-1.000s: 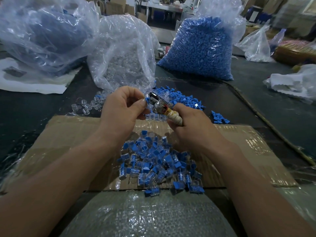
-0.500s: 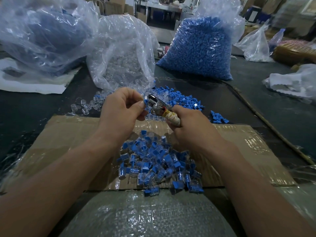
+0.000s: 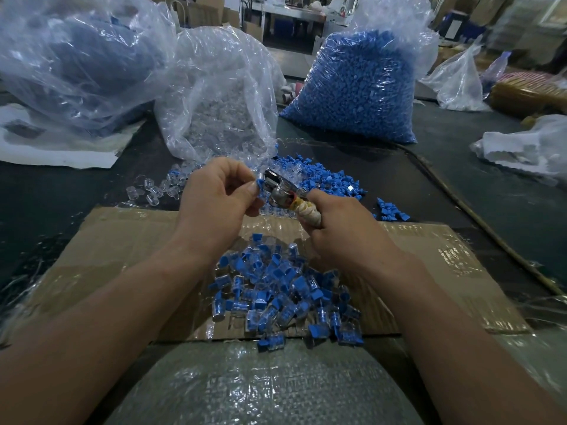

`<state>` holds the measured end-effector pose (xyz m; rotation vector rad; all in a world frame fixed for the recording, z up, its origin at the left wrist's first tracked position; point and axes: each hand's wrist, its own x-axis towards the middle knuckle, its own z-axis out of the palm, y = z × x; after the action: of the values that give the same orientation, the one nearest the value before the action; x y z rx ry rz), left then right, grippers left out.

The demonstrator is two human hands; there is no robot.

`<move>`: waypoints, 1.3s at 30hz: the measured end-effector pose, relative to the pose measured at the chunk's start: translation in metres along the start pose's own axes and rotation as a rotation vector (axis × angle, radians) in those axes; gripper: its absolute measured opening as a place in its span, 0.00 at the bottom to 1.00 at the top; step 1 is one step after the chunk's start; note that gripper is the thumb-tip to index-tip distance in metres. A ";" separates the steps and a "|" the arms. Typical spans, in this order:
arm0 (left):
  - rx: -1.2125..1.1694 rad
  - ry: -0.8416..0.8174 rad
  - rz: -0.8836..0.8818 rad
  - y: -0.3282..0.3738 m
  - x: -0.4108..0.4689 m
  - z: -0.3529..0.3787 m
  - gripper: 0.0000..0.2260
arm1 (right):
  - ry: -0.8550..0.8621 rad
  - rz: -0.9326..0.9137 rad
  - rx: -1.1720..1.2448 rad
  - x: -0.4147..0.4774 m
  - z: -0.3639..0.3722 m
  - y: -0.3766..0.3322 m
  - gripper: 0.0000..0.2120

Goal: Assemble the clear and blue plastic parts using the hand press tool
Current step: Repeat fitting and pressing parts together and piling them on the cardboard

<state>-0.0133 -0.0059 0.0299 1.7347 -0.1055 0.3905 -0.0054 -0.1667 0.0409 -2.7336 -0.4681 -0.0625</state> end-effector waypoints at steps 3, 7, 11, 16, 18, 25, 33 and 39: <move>0.014 0.002 0.004 -0.001 0.000 0.000 0.10 | 0.004 0.006 -0.008 0.000 0.001 0.000 0.07; -0.016 0.000 0.012 0.000 0.001 -0.001 0.10 | 0.068 -0.011 -0.006 0.001 0.003 0.002 0.07; -0.032 -0.009 -0.003 0.001 0.000 0.000 0.09 | 0.075 -0.057 0.002 0.000 0.004 0.005 0.05; 0.012 -0.039 0.008 0.002 -0.003 0.004 0.10 | 0.065 -0.074 0.018 0.000 0.002 0.007 0.03; 0.004 -0.029 0.009 0.002 -0.003 0.005 0.09 | 0.064 -0.071 0.020 0.000 0.002 0.007 0.03; -0.033 0.011 0.015 0.004 -0.002 0.002 0.09 | 0.069 -0.077 0.029 -0.001 0.001 0.008 0.03; -0.046 0.006 0.023 0.002 -0.001 0.002 0.11 | 0.075 -0.072 0.041 0.000 0.002 0.008 0.05; -0.033 -0.002 0.038 0.001 0.000 0.001 0.10 | 0.070 -0.083 0.046 0.000 0.002 0.009 0.03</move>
<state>-0.0133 -0.0072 0.0303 1.7020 -0.1459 0.4134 -0.0021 -0.1742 0.0357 -2.6564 -0.5561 -0.1667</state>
